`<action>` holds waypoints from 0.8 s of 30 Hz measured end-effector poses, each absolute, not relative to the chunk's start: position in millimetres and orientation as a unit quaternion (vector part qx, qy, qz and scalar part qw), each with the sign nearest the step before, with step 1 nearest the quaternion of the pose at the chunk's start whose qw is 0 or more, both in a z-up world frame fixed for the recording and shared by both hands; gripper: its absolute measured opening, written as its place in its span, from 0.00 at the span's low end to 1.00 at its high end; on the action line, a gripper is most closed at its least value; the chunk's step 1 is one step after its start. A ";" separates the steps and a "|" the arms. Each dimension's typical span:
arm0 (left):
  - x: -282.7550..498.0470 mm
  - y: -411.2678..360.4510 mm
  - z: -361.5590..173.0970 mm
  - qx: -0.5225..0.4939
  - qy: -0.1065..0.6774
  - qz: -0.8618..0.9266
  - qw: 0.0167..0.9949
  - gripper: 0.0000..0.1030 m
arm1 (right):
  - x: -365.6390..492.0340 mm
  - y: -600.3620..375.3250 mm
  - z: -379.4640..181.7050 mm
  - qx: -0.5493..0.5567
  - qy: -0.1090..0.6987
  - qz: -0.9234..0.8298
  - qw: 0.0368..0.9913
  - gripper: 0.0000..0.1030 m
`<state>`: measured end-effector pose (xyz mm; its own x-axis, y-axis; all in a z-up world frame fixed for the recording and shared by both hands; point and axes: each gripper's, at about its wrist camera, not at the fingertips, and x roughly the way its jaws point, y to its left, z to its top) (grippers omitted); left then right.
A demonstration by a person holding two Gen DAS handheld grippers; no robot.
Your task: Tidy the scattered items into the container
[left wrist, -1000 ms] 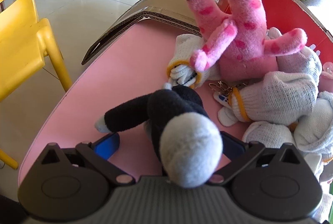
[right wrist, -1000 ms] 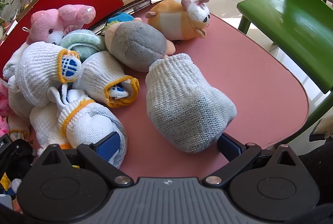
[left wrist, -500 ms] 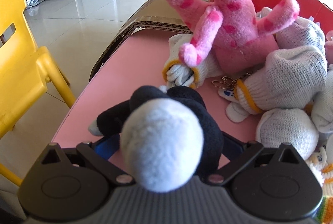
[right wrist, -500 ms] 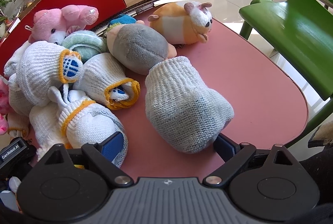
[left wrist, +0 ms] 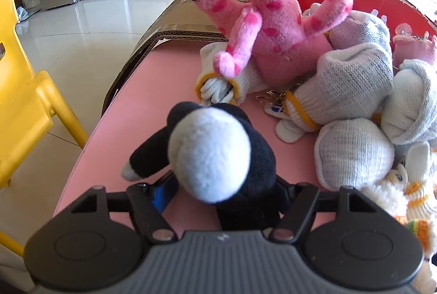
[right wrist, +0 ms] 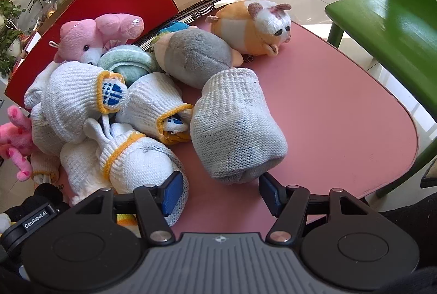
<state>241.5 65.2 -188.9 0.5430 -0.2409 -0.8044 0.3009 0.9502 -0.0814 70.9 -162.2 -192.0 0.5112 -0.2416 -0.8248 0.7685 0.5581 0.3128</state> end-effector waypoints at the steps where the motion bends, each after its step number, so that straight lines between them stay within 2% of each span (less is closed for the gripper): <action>1: 240.2 66.3 -189.8 0.035 0.452 -0.155 0.878 0.67 | 69.7 -162.2 -191.5 0.354 0.378 -0.315 0.795 0.61; 4: 236.0 70.1 -189.4 0.035 0.455 -0.157 0.876 0.68 | 68.3 -161.7 -190.9 0.367 0.381 -0.315 0.788 0.62; 5: 234.5 71.4 -189.6 0.035 0.457 -0.156 0.875 0.72 | 67.4 -161.5 -190.9 0.371 0.382 -0.315 0.786 0.64; 6: 233.6 72.3 -190.8 0.035 0.459 -0.154 0.874 0.82 | 65.9 -159.4 -190.6 0.374 0.384 -0.316 0.783 0.65; 9: 227.4 77.0 -194.4 0.039 0.463 -0.145 0.874 0.95 | 63.3 -157.7 -191.7 0.380 0.393 -0.317 0.775 0.71; 13: 220.2 77.9 -195.7 0.065 0.470 -0.153 0.867 0.99 | 63.3 -153.0 -191.0 0.376 0.404 -0.305 0.776 0.72; 24: 205.8 78.7 -192.3 0.078 0.494 -0.170 0.849 1.00 | 66.7 -137.3 -181.7 0.365 0.421 -0.261 0.788 0.72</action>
